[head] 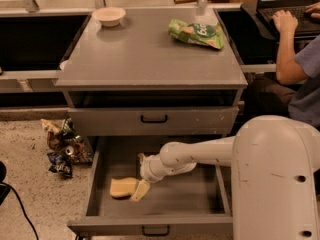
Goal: Pick sponge from middle drawer and place on counter
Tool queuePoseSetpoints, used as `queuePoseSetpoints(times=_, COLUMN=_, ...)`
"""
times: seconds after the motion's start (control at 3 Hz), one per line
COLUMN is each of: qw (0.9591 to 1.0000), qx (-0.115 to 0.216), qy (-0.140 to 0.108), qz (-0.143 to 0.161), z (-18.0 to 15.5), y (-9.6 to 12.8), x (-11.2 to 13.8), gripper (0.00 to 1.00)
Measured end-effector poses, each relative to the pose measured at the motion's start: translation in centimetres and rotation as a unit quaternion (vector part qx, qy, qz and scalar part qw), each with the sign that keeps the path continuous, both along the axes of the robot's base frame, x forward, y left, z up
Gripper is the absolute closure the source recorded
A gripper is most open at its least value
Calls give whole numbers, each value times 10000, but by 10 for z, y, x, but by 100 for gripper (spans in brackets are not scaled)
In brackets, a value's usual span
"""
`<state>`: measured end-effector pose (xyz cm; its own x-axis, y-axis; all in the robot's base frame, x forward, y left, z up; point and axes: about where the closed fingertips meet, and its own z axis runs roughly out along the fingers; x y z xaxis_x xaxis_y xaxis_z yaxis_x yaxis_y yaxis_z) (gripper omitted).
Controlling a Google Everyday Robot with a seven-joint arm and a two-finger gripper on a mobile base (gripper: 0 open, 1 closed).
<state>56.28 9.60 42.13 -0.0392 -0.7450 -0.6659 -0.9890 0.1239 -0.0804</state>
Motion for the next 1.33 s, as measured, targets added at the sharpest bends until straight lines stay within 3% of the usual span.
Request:
queuePoseSetpoints(times=0.33, qw=9998, qx=126, qy=-54, qz=131, z=-18, y=22, x=3, gripper=0)
queuePoseSetpoints(times=1.0, qw=9996, qx=194, qy=-77, qz=212, z=-52, y=46, x=6, gripper=0)
queuePoseSetpoints(times=1.33, qw=9996, qx=156, qy=-85, qz=223, z=-64, y=50, x=7, gripper=19)
